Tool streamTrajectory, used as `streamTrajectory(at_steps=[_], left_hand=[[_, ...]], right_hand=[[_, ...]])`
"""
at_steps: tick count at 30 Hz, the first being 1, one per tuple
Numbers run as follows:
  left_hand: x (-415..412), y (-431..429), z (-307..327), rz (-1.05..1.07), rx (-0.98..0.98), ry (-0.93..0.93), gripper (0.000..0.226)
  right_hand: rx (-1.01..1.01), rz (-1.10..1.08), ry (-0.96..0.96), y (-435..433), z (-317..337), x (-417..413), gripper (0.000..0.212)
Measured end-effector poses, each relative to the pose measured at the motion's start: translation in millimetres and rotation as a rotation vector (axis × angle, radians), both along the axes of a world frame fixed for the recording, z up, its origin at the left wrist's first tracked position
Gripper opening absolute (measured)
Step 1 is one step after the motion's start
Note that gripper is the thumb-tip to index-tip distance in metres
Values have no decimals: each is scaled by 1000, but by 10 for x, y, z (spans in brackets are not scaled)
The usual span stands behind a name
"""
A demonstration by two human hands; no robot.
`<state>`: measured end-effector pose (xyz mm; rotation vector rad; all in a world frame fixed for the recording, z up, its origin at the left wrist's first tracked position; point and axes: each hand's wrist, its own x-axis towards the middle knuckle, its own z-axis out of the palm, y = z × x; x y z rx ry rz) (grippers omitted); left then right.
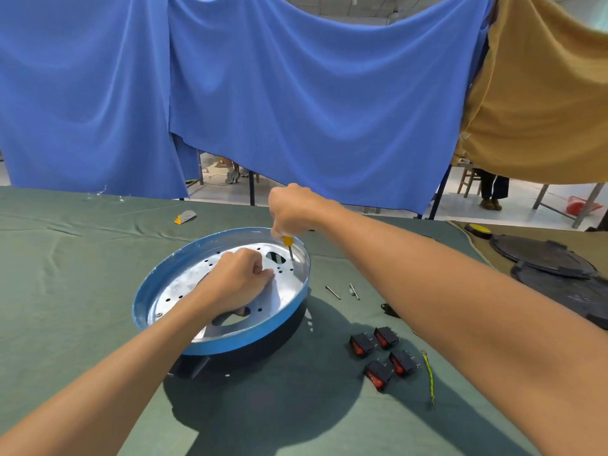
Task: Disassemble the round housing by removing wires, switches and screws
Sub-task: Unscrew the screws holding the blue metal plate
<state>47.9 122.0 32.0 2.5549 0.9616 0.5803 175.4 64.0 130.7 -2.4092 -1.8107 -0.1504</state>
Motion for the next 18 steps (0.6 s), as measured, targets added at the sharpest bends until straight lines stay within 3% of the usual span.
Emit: streamTrajectory(at_steps=[4, 14, 18], left_hand=[[-2, 38, -57, -1, 32, 77, 39], [-39, 86, -104, -50, -50, 10, 45], [-64, 128, -124, -54, -51, 38, 43]], right_hand=[[-98, -17, 64, -46, -242, 62, 42], [-88, 5, 12, -25, -281, -8, 36], [29, -30, 71, -12, -168, -4, 34]])
